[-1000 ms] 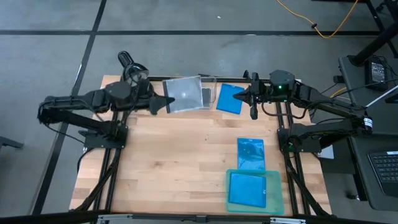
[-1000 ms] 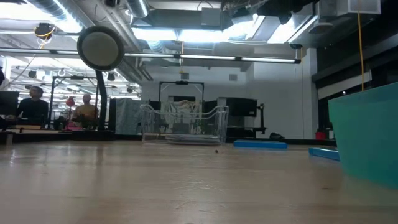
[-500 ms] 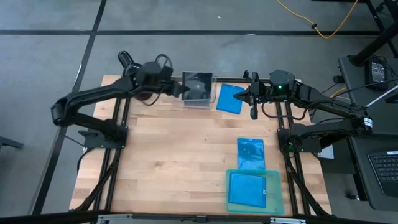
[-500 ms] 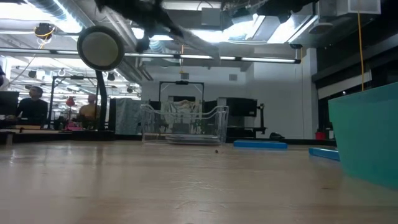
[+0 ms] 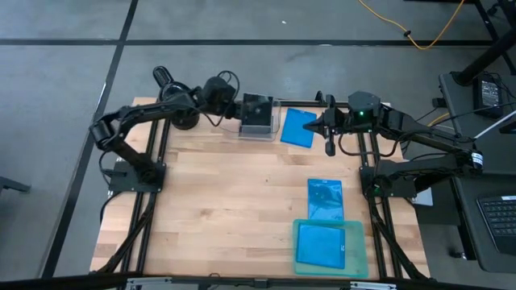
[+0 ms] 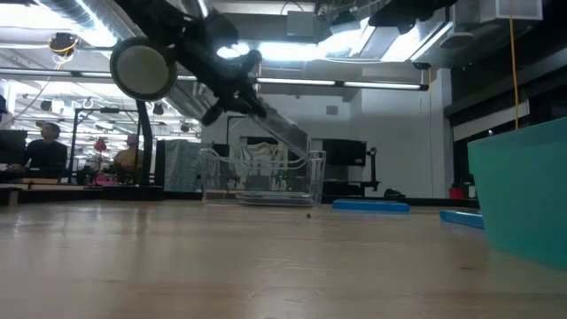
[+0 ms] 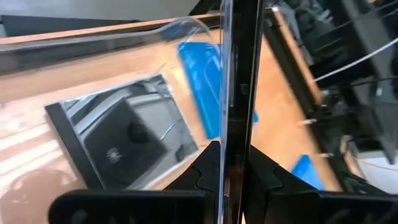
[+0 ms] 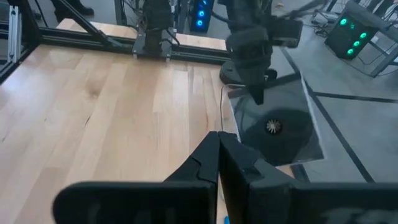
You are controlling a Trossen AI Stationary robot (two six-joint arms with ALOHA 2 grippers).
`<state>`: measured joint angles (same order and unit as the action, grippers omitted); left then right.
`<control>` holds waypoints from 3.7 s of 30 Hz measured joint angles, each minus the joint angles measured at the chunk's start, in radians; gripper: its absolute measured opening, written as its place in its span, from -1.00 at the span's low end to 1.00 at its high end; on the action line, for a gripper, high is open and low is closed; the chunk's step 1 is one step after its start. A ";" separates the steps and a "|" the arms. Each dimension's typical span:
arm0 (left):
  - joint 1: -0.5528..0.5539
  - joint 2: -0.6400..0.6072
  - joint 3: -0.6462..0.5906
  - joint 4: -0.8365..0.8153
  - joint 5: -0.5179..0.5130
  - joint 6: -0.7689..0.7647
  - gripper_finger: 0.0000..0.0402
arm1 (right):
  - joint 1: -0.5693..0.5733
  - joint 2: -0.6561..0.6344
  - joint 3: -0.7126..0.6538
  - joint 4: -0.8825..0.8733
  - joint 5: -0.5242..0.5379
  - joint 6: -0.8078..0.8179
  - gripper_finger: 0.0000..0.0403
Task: Pick & place jewel cases by type
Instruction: Put the black cd case into the transparent bin, then put the top blue cd case into the green bin
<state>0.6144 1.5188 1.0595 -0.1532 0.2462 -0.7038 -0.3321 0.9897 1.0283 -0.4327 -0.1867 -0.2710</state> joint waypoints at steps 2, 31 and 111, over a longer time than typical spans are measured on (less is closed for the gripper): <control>-0.001 0.027 0.000 0.002 -0.017 0.003 -0.88 | 0.000 0.000 0.000 -0.005 0.000 0.000 -0.94; 0.018 0.164 0.000 0.104 0.098 0.009 -0.34 | 0.000 0.000 -0.002 -0.018 -0.001 -0.055 -0.94; -0.380 -0.235 0.000 -0.091 -0.410 0.160 -0.04 | -0.072 0.820 -0.001 -0.063 -0.003 0.271 -0.94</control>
<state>0.2340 1.2835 1.0595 -0.2440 -0.1636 -0.5440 -0.4043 1.8095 1.0275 -0.4955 -0.1894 -0.0004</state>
